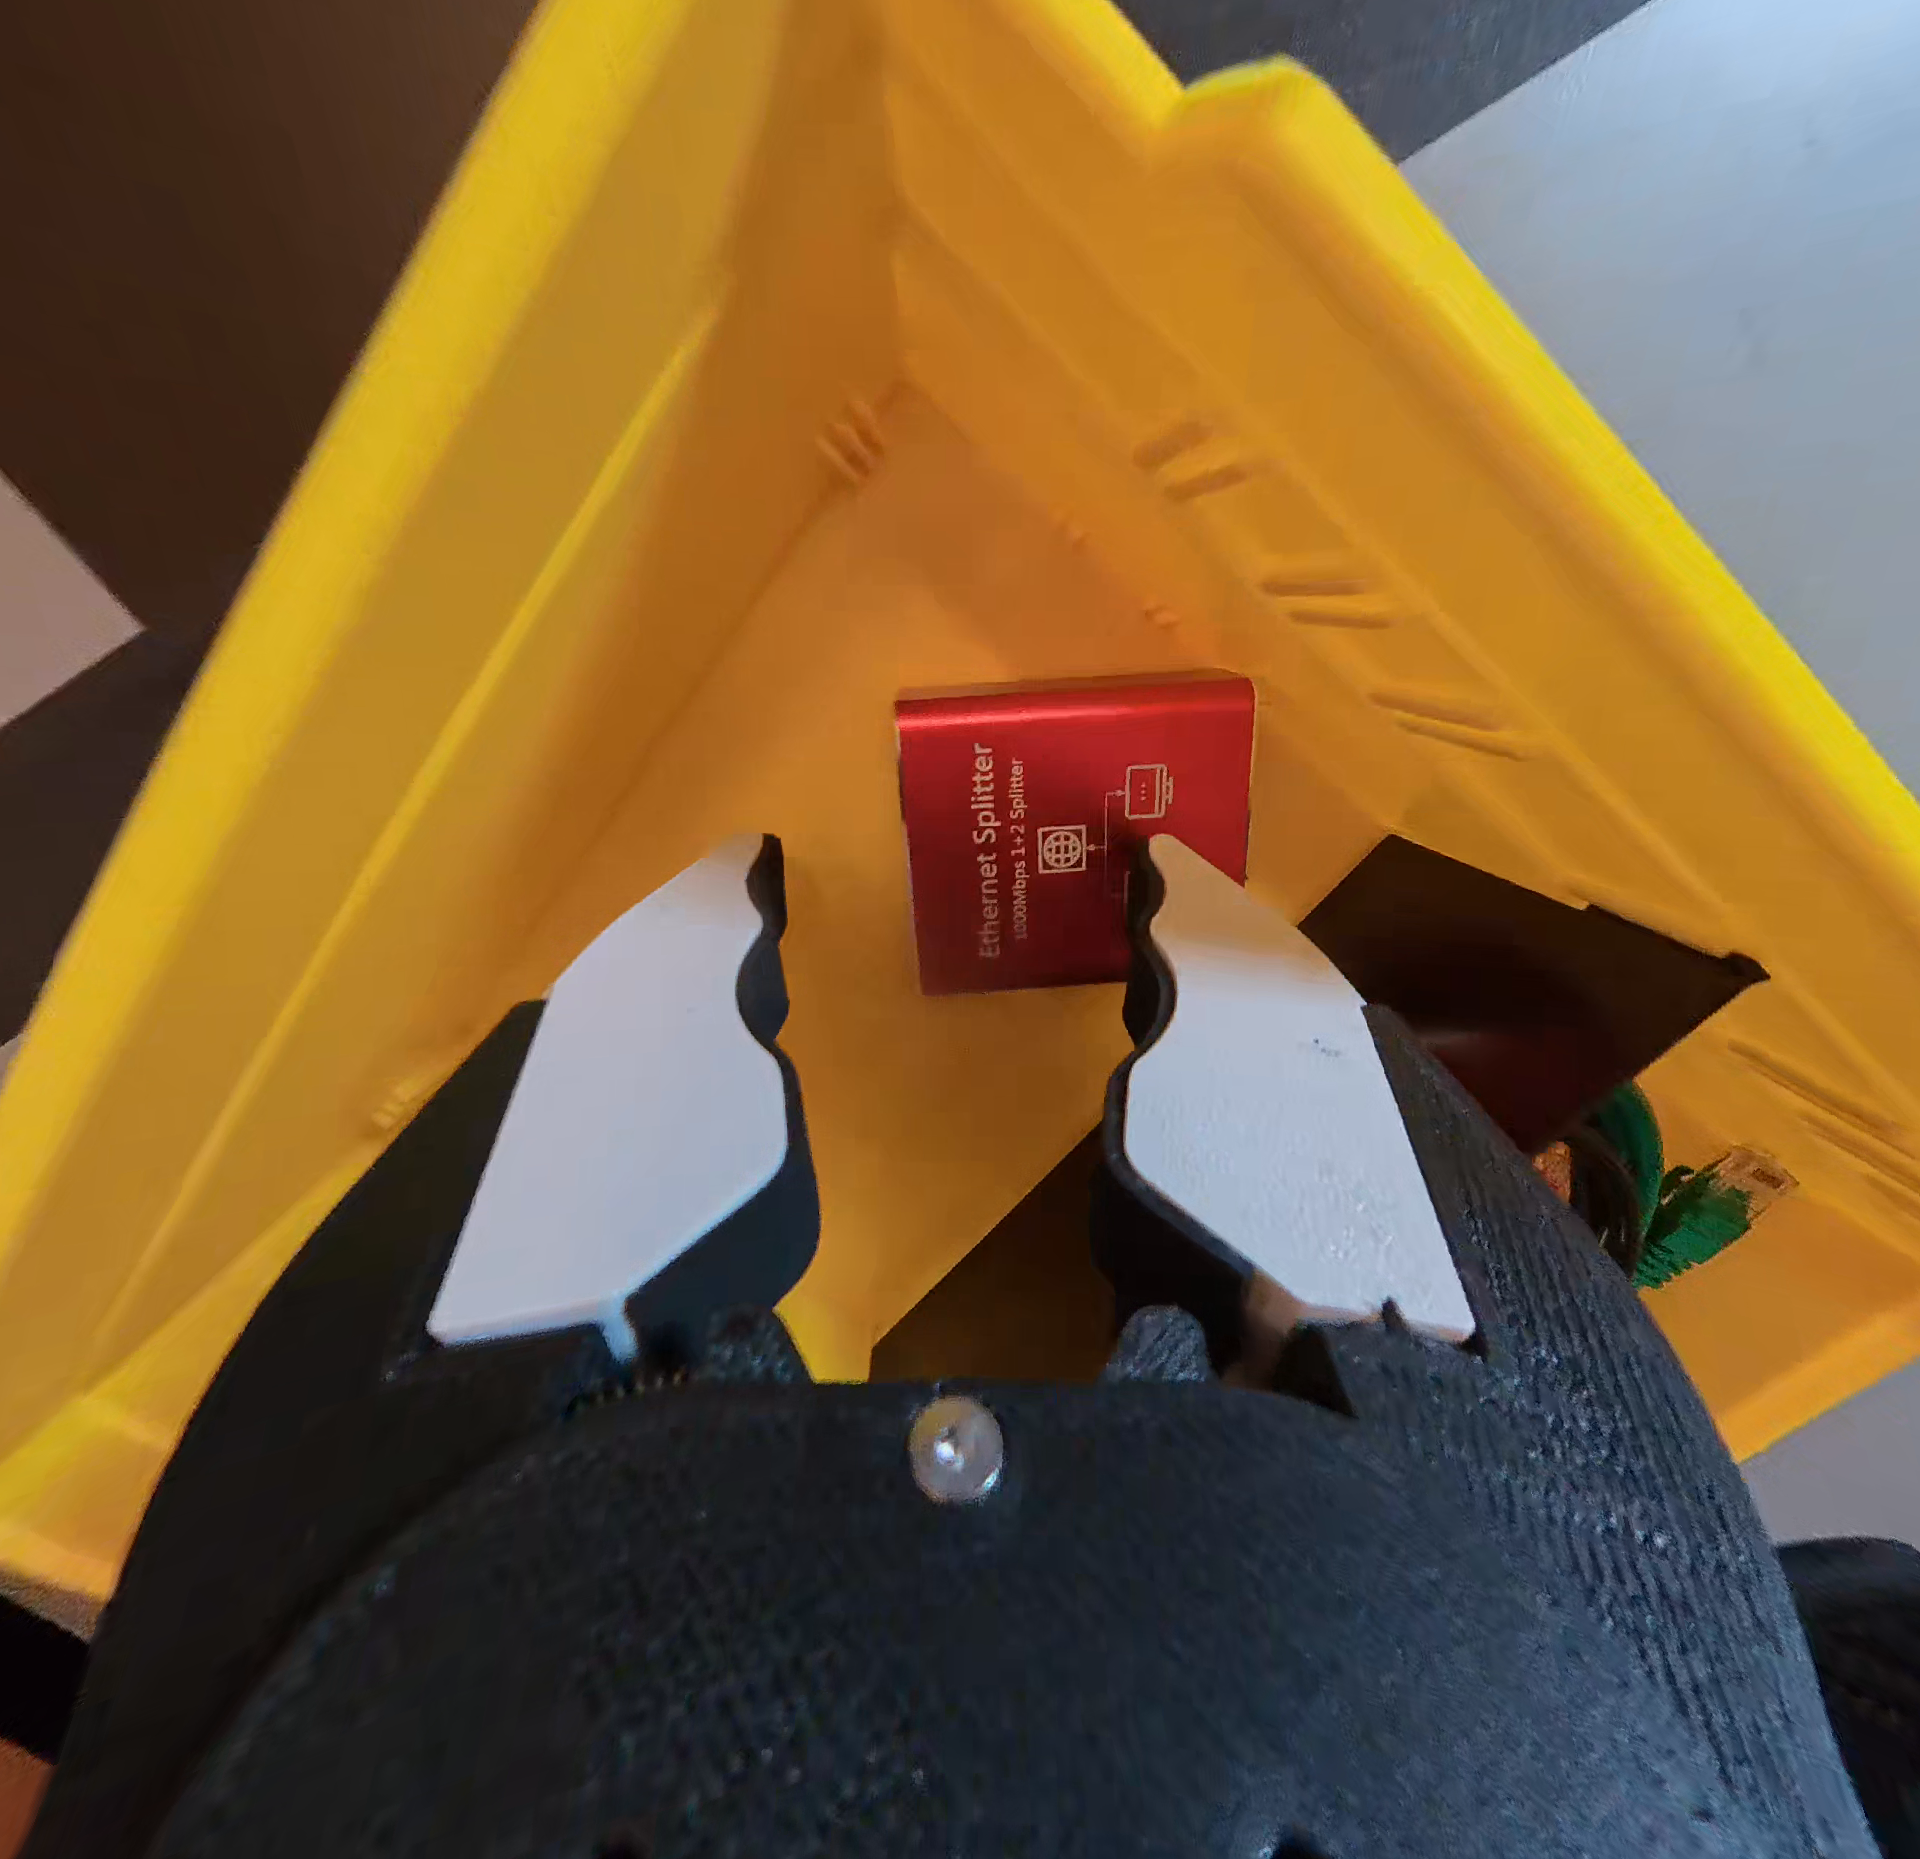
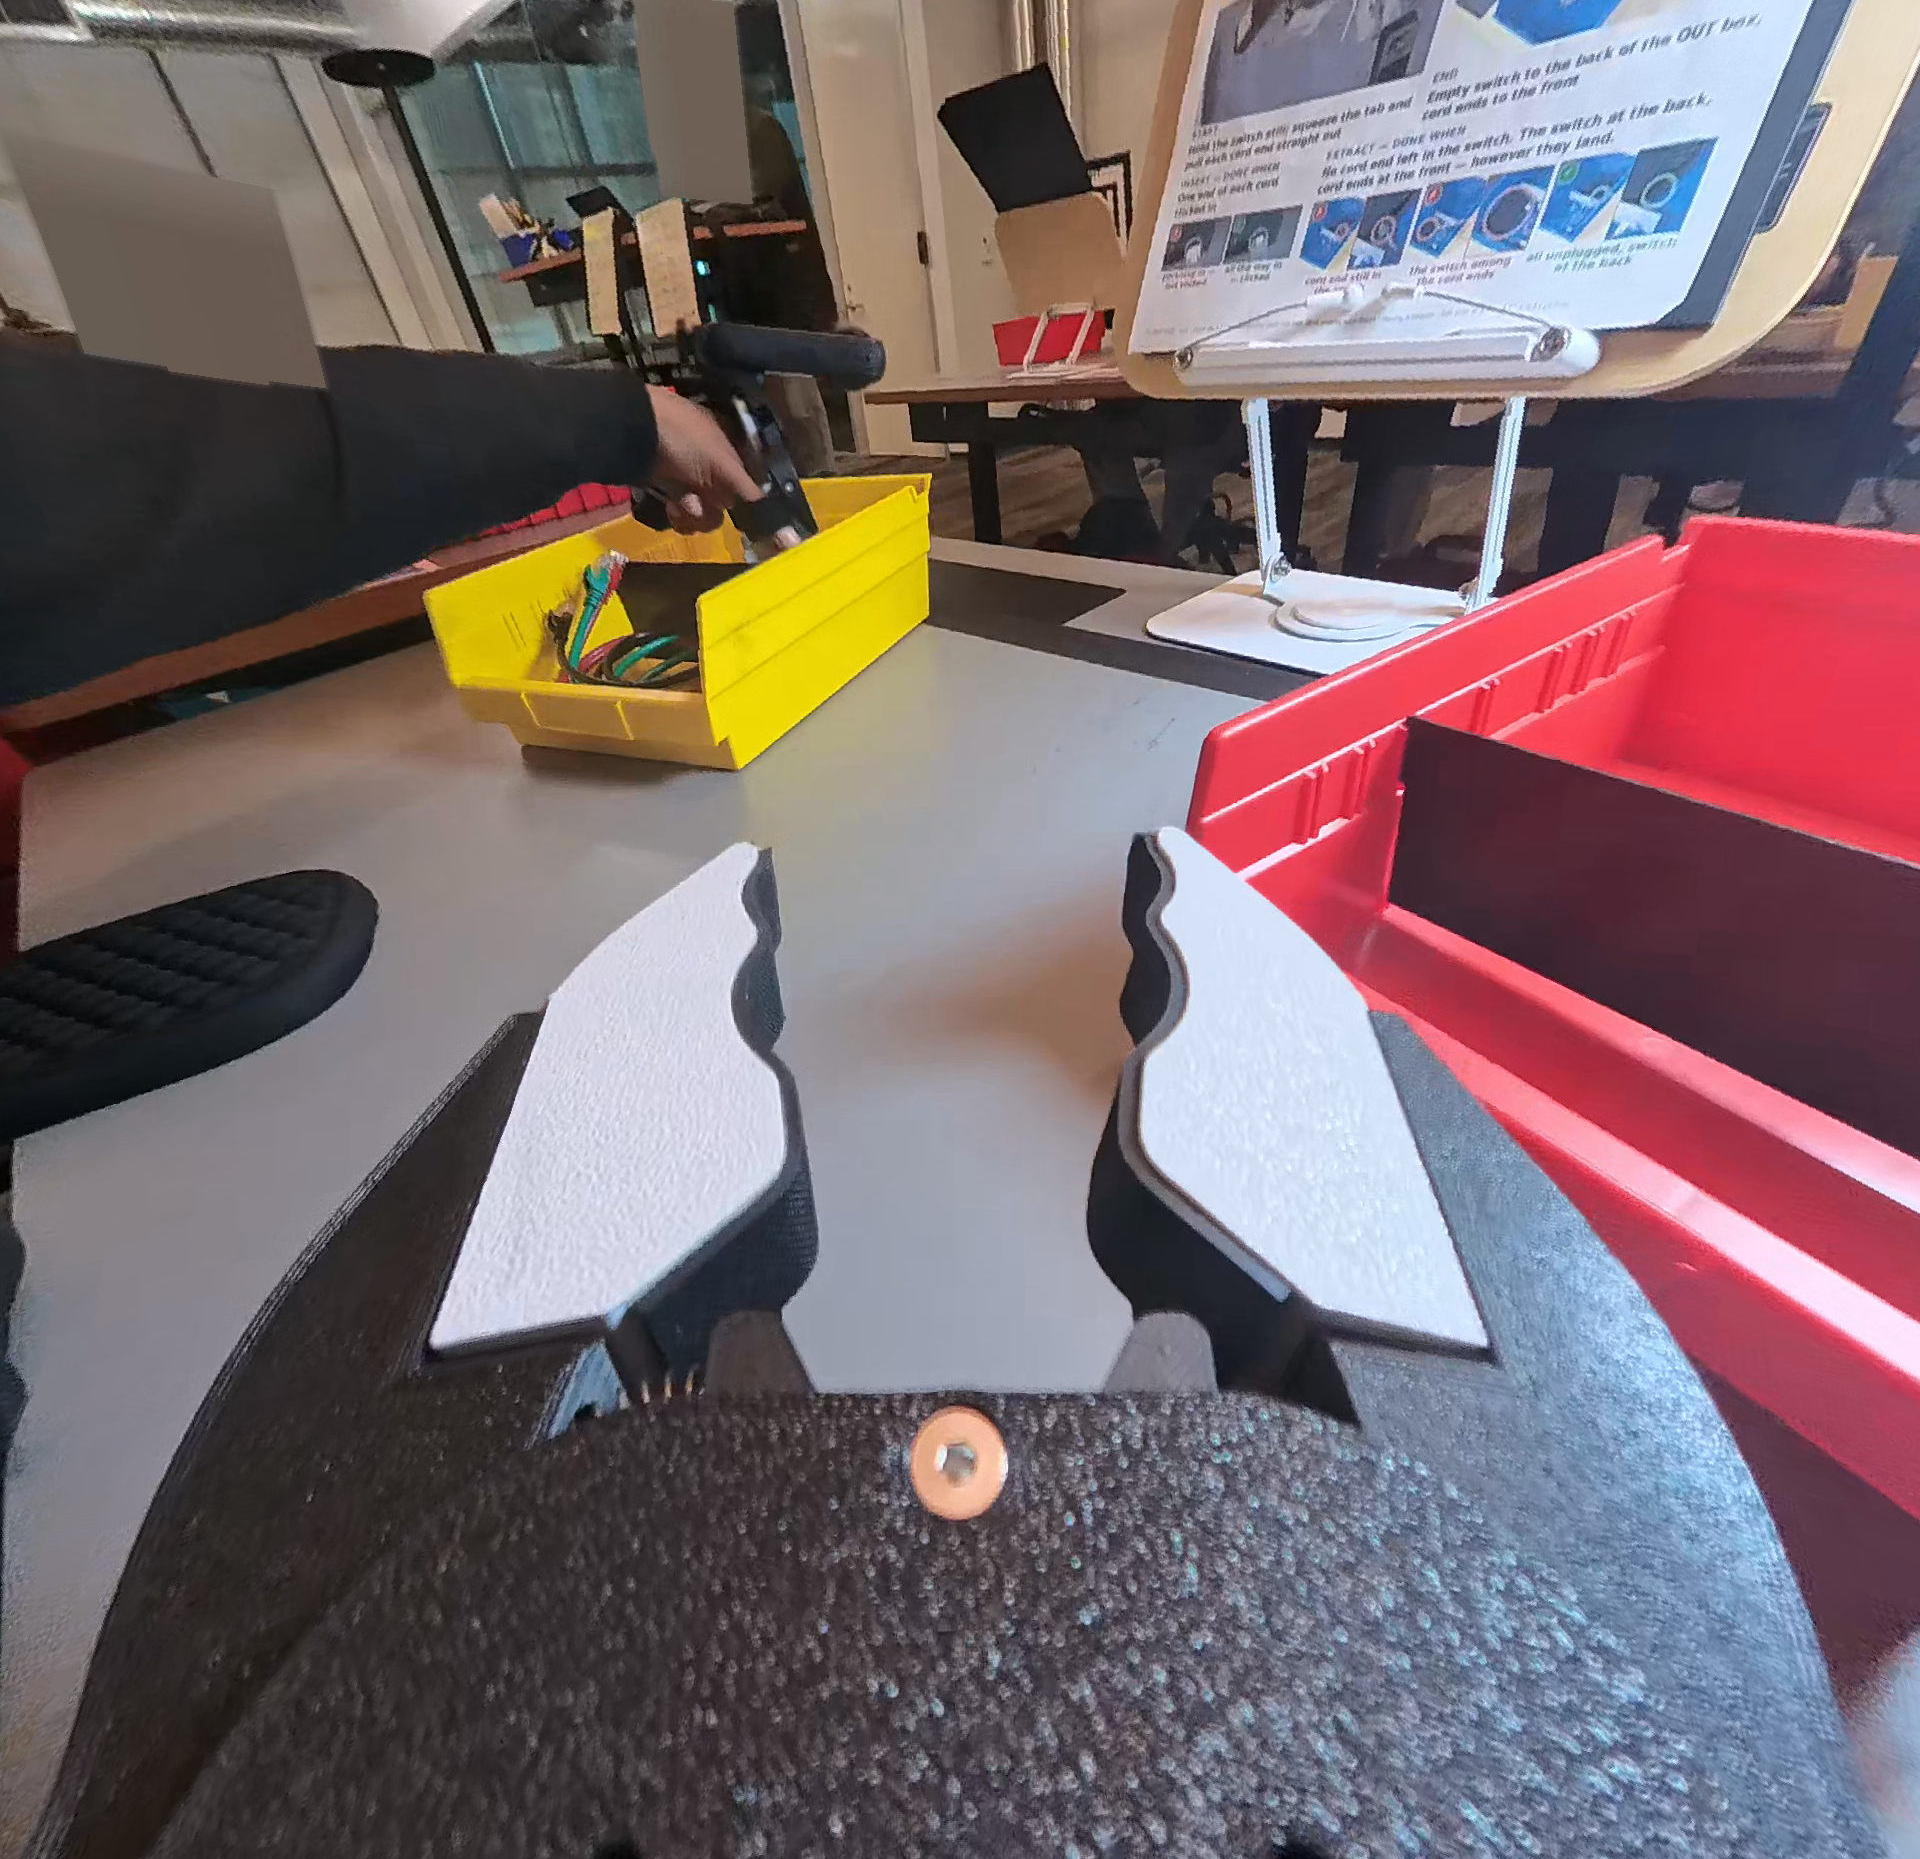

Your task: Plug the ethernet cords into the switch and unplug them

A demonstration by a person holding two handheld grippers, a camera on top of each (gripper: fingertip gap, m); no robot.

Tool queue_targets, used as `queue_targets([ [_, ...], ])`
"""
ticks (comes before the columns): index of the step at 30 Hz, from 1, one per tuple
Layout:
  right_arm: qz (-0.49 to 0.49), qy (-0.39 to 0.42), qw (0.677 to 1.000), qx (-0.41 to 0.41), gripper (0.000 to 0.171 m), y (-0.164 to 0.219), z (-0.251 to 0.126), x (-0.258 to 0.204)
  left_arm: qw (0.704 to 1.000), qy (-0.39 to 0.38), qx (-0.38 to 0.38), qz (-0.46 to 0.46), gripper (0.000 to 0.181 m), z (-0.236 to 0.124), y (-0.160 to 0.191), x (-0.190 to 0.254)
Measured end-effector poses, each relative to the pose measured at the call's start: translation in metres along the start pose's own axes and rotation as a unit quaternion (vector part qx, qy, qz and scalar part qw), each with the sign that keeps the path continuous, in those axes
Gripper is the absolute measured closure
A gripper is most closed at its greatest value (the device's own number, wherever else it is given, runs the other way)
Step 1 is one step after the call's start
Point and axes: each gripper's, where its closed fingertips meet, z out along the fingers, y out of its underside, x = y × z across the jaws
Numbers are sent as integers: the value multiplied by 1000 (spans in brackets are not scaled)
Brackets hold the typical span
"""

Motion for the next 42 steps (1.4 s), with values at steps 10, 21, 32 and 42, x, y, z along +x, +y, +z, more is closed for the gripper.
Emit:
queue_targets([
  [10,2,1,1000,-8,110,5,2,1,996,74,-39,8,114,9,3,18],
  [21,6,1,1000,-9,112,6,4,-1,994,62,-78,41,104,22,10,28],
  [32,-5,21,999,-24,115,11,3,3,995,-13,-69,70,106,16,12,12],
  [42,-27,20,999,-25,112,11,5,-2,985,-41,143,84,106,-83,-13,7],
])
